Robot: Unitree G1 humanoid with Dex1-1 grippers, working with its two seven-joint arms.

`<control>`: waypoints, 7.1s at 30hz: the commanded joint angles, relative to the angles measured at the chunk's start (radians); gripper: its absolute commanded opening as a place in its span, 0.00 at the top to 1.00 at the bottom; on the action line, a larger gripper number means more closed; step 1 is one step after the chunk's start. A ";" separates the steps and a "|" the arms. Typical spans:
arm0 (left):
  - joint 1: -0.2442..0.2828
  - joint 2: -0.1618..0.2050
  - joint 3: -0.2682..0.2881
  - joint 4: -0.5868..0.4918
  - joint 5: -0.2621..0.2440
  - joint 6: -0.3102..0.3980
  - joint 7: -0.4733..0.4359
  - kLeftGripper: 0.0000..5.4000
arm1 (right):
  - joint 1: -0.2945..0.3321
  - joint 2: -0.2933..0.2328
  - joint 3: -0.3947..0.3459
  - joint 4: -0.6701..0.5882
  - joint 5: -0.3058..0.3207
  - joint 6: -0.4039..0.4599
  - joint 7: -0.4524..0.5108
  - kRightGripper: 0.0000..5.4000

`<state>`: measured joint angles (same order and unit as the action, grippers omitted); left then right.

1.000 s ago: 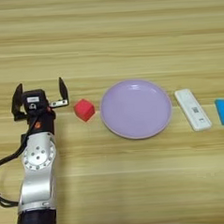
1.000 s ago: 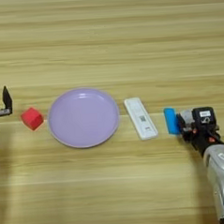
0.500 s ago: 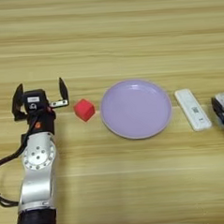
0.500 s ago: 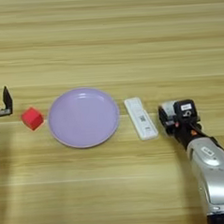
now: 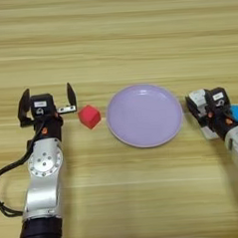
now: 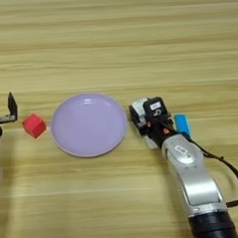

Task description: Move the objects on the table

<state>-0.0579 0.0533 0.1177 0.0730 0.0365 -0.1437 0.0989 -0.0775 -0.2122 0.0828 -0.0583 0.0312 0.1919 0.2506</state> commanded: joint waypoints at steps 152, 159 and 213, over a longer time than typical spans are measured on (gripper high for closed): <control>0.227 0.249 -0.050 -0.233 -0.071 0.229 -0.423 0.00 | -0.139 -0.082 -0.441 0.287 0.124 -0.193 -0.229 0.00; 0.224 0.265 -0.092 -0.182 -0.050 0.223 -0.451 0.00 | -0.140 -0.081 -0.439 0.295 0.122 -0.194 -0.234 0.00; 0.007 0.260 -0.202 0.400 -0.044 0.096 -0.504 0.00 | -0.131 -0.061 -0.423 0.247 0.118 -0.158 -0.258 0.00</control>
<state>-0.0997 0.3055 -0.0629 0.3828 -0.0497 -0.0988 -0.4045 -0.2072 -0.2769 -0.3426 0.2013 0.1479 0.0142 0.0005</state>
